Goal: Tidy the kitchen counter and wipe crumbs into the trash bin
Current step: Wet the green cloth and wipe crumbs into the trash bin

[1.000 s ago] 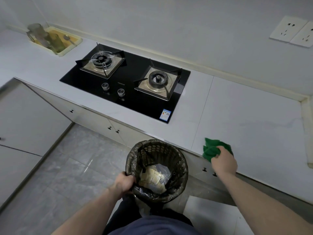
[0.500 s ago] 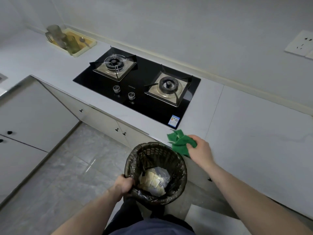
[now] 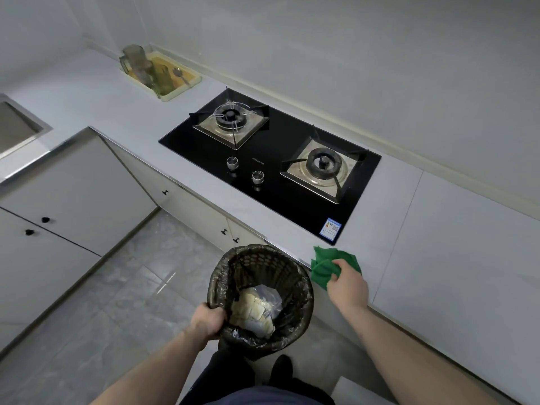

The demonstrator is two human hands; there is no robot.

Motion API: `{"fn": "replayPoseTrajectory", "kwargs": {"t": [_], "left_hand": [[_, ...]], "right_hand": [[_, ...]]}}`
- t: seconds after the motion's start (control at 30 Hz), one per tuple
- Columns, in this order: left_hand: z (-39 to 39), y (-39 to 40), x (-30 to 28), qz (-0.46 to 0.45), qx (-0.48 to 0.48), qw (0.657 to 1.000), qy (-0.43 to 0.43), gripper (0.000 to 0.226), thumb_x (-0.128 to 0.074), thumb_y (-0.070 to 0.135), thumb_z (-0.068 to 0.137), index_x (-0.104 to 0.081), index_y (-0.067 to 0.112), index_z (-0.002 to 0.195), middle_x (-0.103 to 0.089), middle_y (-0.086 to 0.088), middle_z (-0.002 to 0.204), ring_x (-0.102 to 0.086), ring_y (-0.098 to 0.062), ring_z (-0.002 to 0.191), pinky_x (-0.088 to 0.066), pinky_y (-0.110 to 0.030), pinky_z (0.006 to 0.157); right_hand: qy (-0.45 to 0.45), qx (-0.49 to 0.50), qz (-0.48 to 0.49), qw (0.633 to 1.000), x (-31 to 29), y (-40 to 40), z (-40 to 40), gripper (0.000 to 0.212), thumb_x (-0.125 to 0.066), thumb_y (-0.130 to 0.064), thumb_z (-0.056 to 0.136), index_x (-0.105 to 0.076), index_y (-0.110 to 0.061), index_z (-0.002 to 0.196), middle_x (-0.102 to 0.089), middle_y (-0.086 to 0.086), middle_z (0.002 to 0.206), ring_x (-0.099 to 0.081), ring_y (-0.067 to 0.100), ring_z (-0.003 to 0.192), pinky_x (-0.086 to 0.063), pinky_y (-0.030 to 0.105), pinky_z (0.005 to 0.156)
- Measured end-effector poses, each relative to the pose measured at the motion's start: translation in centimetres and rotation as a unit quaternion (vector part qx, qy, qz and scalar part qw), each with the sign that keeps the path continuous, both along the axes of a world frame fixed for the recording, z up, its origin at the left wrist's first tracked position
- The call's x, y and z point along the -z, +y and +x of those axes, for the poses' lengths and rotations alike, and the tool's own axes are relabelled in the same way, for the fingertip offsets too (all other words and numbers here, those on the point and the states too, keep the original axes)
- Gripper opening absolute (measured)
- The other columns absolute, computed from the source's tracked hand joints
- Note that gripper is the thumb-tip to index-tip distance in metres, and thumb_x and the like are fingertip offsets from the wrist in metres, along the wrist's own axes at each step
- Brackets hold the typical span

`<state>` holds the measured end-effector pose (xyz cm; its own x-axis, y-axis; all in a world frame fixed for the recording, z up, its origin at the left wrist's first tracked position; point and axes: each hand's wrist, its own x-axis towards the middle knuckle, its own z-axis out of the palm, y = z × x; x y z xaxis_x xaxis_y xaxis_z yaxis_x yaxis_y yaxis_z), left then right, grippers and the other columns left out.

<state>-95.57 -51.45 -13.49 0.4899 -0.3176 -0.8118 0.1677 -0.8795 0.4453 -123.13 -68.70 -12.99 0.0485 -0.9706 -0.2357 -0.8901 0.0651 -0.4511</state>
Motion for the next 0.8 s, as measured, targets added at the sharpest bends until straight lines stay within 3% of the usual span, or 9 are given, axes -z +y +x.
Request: {"fn": "replayPoseTrajectory", "kwargs": {"t": [0.17, 0.47, 0.67, 0.8], "left_hand": [[3.7, -0.3, 0.1, -0.01, -0.023, 1.0, 0.018, 0.027, -0.056, 0.004, 0.085, -0.059, -0.001, 0.111, -0.072, -0.023, 0.096, -0.075, -0.037, 0.072, -0.064, -0.046, 0.056], [12.6, -1.3, -0.4, -0.029, -0.035, 0.999, 0.008, 0.025, -0.055, 0.005, 0.085, -0.06, 0.0, 0.108, -0.072, -0.021, 0.09, -0.075, -0.033, 0.062, -0.059, -0.036, 0.047], [17.8, -0.9, -0.3, -0.04, -0.059, 0.997, -0.012, 0.015, -0.056, 0.005, 0.083, -0.062, 0.005, 0.097, -0.071, -0.017, 0.081, -0.072, -0.027, 0.051, -0.057, -0.035, 0.043], [20.4, -0.6, 0.0, -0.043, -0.076, 0.996, -0.017, 0.02, -0.056, 0.006, 0.08, -0.066, 0.006, 0.096, -0.074, -0.018, 0.082, -0.074, -0.031, 0.057, -0.061, -0.042, 0.048]], "right_hand": [[0.016, -0.025, 0.015, 0.999, -0.4, -1.2, 5.0, 0.035, -0.055, -0.015, 0.093, -0.063, -0.025, 0.125, -0.07, -0.002, 0.102, -0.053, 0.016, 0.079, -0.043, 0.026, 0.069], [0.027, -0.055, 0.045, 0.997, -0.9, -3.3, 14.7, 0.042, -0.055, -0.013, 0.093, -0.059, -0.023, 0.134, -0.068, 0.003, 0.12, -0.062, 0.026, 0.108, -0.047, 0.031, 0.086], [0.004, -0.041, 0.063, 0.997, -0.9, -4.6, 21.0, 0.042, -0.053, -0.015, 0.094, -0.06, -0.028, 0.133, -0.068, 0.003, 0.12, -0.063, 0.028, 0.107, -0.05, 0.032, 0.087], [-0.008, -0.041, 0.072, 0.997, -0.7, -4.8, 24.6, 0.041, -0.053, -0.017, 0.095, -0.061, -0.033, 0.131, -0.068, 0.001, 0.117, -0.064, 0.027, 0.102, -0.048, 0.028, 0.081]]}}
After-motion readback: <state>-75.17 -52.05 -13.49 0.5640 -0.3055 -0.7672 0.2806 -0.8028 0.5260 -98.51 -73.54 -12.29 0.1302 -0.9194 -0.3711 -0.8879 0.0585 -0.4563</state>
